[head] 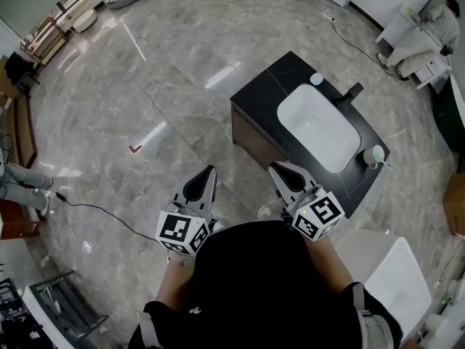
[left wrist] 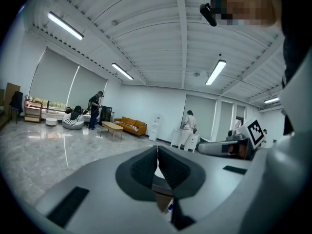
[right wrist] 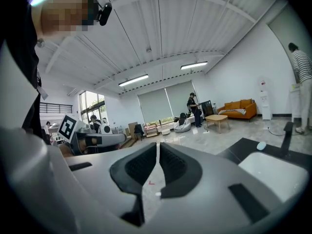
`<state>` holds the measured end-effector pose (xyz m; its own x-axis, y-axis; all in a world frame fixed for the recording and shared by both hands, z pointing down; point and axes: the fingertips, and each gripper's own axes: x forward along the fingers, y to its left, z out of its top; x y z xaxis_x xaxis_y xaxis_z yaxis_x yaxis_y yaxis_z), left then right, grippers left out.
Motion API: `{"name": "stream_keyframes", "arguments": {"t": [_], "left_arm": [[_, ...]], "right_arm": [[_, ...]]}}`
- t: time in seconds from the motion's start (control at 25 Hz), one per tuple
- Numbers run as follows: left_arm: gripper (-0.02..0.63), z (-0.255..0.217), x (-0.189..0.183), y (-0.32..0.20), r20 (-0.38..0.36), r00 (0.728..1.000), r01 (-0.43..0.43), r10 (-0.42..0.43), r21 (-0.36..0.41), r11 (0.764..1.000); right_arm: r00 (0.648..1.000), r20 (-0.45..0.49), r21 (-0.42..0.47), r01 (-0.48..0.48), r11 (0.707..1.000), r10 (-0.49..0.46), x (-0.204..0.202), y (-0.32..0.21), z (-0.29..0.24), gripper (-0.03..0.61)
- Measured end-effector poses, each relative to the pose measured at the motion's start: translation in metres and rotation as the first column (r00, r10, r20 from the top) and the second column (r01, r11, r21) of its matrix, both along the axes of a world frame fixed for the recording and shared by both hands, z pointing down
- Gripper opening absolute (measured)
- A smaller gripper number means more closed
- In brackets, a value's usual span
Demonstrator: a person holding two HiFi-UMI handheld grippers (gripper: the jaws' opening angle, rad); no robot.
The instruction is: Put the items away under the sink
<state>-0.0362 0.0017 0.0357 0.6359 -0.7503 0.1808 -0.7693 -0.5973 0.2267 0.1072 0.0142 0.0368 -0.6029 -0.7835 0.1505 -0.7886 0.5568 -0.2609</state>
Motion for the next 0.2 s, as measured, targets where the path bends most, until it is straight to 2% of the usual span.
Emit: {"name": "stream_keyframes", "arguments": {"t": [0.2], "left_arm": [[0.023,0.0046,-0.0018,0.0005,0.005,1.0,-0.006,0.006,-0.006,1.0]], "right_arm": [[1.0,0.002,-0.002,-0.004,1.0,0.004,0.0005,-0.0003,0.0029,0.041]]}}
